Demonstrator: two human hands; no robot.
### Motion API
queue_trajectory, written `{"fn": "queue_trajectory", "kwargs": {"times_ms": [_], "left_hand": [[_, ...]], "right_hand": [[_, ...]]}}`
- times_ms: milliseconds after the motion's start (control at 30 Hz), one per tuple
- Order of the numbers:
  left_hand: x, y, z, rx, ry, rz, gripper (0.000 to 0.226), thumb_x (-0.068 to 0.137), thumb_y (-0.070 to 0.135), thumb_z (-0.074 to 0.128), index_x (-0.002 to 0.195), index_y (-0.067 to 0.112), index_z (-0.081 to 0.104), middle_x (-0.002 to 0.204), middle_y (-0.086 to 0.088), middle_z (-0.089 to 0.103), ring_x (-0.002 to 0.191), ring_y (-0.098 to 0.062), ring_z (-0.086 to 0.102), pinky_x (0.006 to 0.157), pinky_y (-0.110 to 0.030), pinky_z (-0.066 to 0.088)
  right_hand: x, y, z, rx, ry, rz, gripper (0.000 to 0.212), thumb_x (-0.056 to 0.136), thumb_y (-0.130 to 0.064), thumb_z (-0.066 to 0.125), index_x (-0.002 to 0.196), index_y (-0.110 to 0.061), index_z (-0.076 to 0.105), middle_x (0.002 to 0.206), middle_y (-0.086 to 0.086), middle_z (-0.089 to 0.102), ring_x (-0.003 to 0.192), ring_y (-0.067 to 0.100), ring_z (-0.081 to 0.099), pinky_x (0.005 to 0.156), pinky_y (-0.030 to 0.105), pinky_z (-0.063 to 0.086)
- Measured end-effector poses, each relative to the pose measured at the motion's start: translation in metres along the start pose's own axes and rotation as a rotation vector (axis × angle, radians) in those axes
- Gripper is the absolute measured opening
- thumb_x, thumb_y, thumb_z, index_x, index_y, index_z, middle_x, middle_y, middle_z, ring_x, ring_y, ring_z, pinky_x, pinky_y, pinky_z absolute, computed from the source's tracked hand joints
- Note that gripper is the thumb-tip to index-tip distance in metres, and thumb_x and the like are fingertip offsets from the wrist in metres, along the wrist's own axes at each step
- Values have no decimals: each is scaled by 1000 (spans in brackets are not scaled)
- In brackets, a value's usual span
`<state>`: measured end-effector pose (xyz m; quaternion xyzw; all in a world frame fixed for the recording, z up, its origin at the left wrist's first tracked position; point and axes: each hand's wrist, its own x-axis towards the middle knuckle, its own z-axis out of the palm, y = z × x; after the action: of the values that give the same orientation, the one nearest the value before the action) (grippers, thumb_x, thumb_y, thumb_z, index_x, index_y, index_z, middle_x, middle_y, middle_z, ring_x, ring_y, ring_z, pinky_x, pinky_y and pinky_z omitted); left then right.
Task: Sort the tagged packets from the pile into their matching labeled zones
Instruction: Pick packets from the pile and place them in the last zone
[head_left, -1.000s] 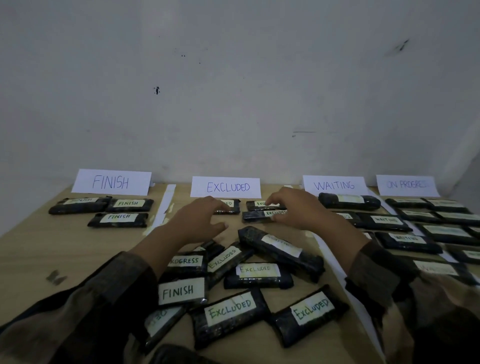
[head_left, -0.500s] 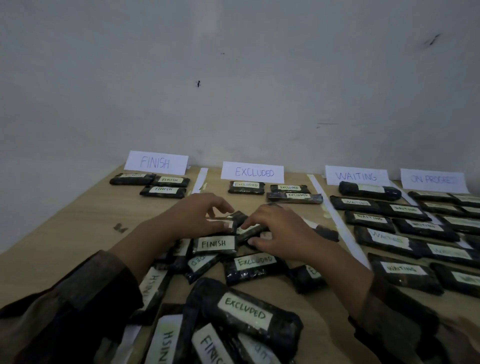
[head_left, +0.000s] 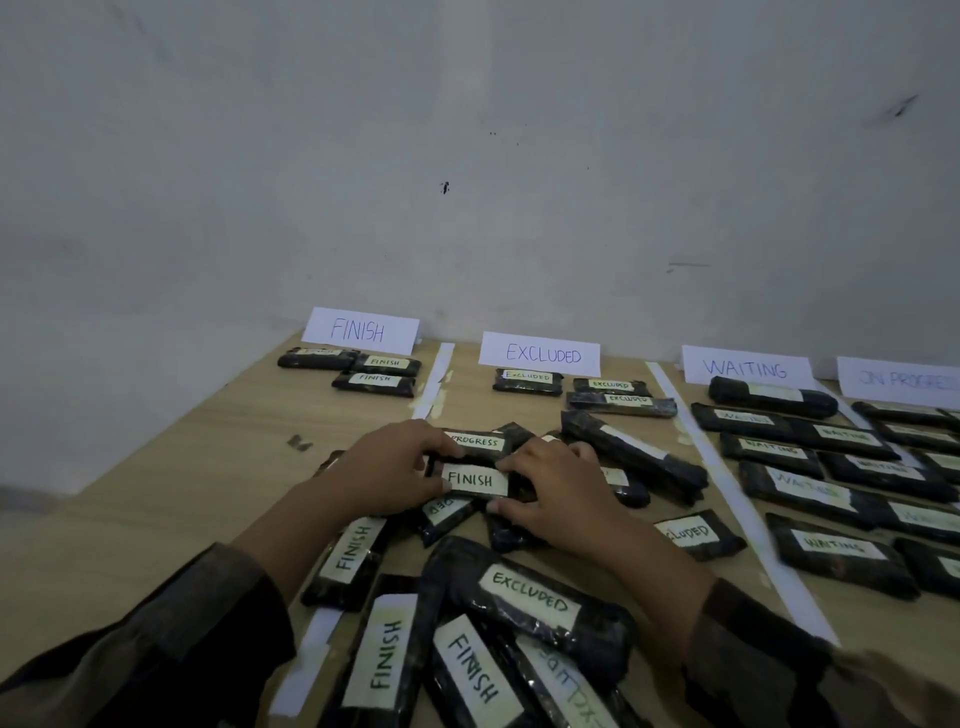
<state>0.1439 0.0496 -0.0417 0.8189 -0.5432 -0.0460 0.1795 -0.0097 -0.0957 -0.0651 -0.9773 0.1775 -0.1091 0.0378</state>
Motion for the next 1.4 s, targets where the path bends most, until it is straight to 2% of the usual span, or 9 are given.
{"fn": "queue_trajectory", "kwargs": {"times_ms": [100,200,300,433,567,733,933,1100,1400], "left_hand": [[1,3,5,14,10,17,43,84,34,66,126,33,54,116,8,52,89,-5,46,81,-23,41],[4,4,7,24,-9,5,45,83,35,67,127,32,54,117,9,52,102,-9,50,88,-28,45],[7,3,8,29,2,-9,33,82,40,68,114,34,61,107,15,61,92,-7,54,79,-24,44],[11,2,6,-65,35,-10,26,80,37,71,104,30,65,97,9,67,81,-7,55,70,-21,40],[14,4,-6,-94,47,5,27,82,35,69,108,27,65,89,9,65,80,-7,58,77,-26,48],[10,-6,-22,-124,137,8,35,84,32,68,118,29,59,92,12,64,92,-8,60,86,-30,47],[-3,-43,-37,0,298,-63,67,83,43,65,141,29,35,128,9,57,123,-14,47,97,-33,40],[-22,-81,-50,56,361,-172,66,84,43,64,141,25,36,138,4,49,130,-17,42,105,-39,37],[-36,-153,-62,161,329,-318,61,87,47,57,141,25,37,144,5,42,132,-16,39,105,-33,35]], "right_hand": [[1,-1,-2,89,12,35,49,79,-58,61,121,-34,53,120,-11,53,117,10,45,109,41,17],[-2,0,-5,225,70,43,42,76,-42,72,111,-34,50,110,-15,60,99,7,49,108,36,22],[-6,2,-9,292,106,61,39,78,-31,73,107,-32,47,99,-15,63,85,4,38,102,29,24],[-7,5,-12,246,179,27,38,78,-33,71,109,-33,49,107,-16,63,92,3,49,105,29,22],[0,8,-19,116,228,-58,47,78,-41,69,120,-32,51,117,-16,58,109,7,51,101,30,19],[20,2,-30,15,269,-131,50,73,-49,69,119,-31,58,117,-12,60,112,12,52,98,35,24],[61,-16,-40,-33,228,-133,53,79,-52,63,127,-32,52,125,-13,52,116,10,48,100,33,20],[107,-42,-35,-26,197,-150,53,81,-52,62,129,-30,52,124,-10,53,115,12,48,99,35,24],[196,-97,-5,-18,125,-161,56,80,-52,63,129,-28,53,120,-6,56,110,17,52,91,36,30]]}}
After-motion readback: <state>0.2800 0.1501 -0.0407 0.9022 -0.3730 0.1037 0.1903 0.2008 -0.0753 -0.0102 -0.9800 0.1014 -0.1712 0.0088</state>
